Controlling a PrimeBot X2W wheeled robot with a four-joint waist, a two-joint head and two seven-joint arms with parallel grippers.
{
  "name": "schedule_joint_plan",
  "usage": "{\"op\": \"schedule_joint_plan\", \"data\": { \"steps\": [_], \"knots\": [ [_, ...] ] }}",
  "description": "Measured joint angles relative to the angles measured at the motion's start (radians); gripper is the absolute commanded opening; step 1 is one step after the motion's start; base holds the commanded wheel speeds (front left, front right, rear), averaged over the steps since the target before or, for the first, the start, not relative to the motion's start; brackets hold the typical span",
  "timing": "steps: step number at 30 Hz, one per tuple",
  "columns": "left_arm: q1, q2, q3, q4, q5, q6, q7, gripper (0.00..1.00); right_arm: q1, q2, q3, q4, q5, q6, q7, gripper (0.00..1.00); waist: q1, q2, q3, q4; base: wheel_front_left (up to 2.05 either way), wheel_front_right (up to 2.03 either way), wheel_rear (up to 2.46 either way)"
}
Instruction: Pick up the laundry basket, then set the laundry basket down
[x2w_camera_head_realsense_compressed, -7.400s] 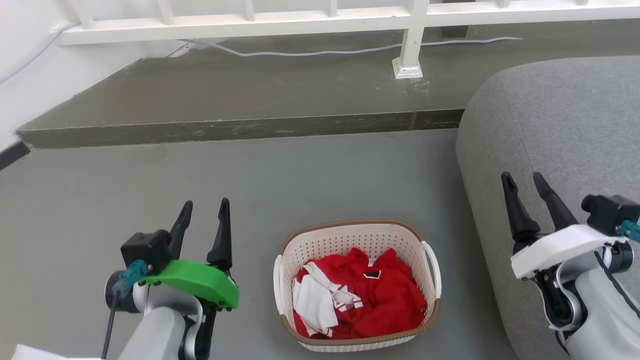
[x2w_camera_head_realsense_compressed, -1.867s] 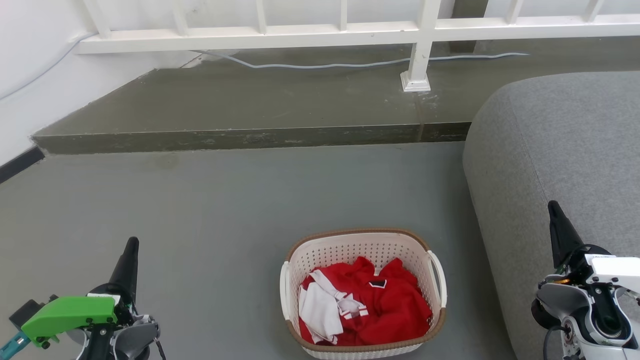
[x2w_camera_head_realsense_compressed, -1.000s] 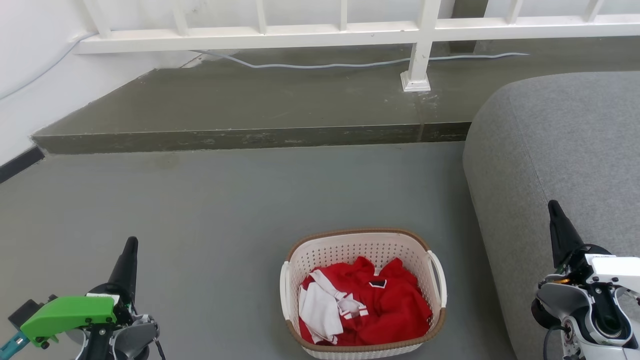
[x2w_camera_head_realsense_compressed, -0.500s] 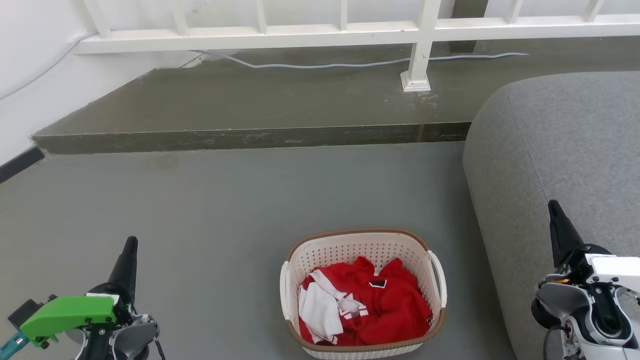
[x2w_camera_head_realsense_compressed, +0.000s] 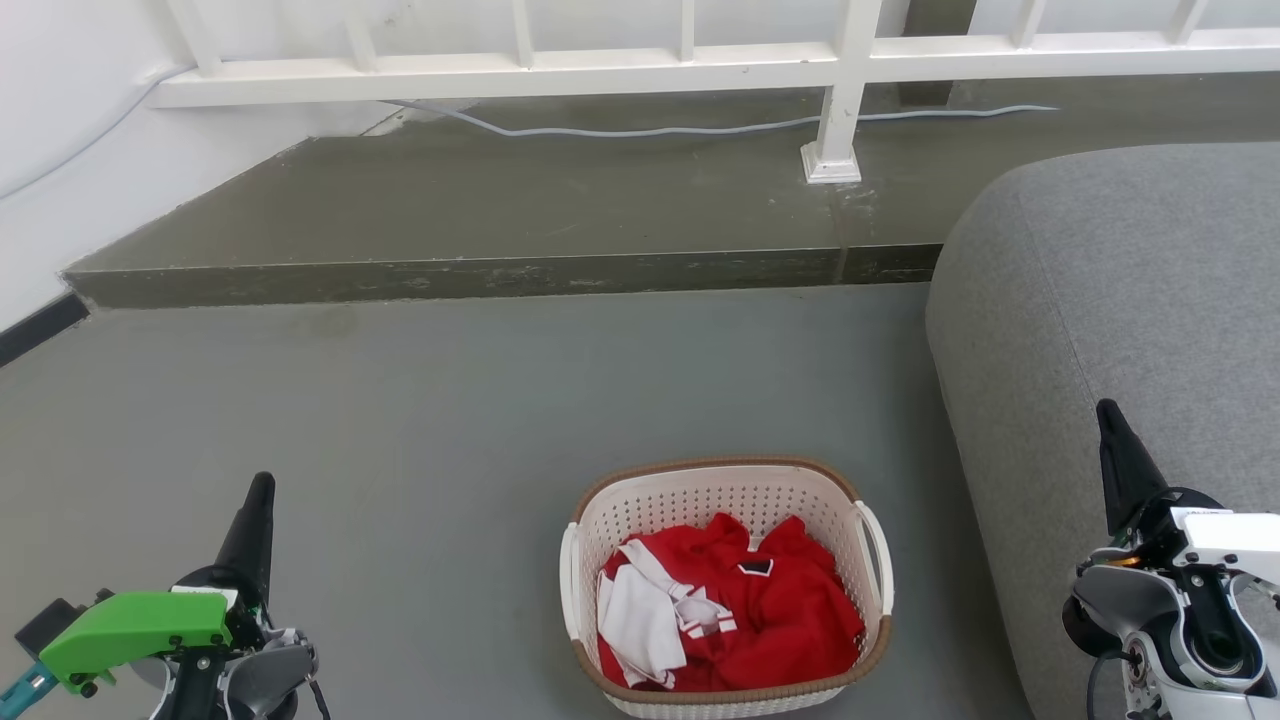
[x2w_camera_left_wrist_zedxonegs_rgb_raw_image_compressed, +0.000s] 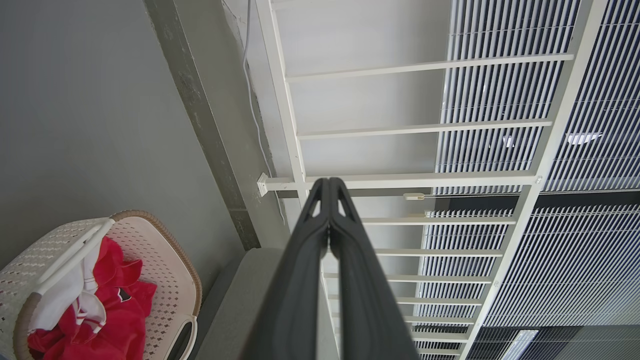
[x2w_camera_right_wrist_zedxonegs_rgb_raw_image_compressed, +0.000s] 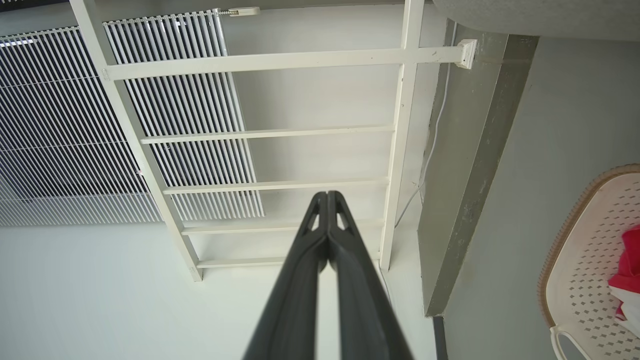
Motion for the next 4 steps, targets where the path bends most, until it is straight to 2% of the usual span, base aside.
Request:
{"op": "schedule_joint_plan", "data": {
  "steps": [4],
  "knots": [
    [0.0,0.0,0.001,0.0,0.0,0.0,0.0,0.0,0.0,0.0,0.0,0.0,0.0,0.0,0.0,0.0,0.0,0.0,0.0,0.0,0.0,0.0,0.0]
  ]
}}
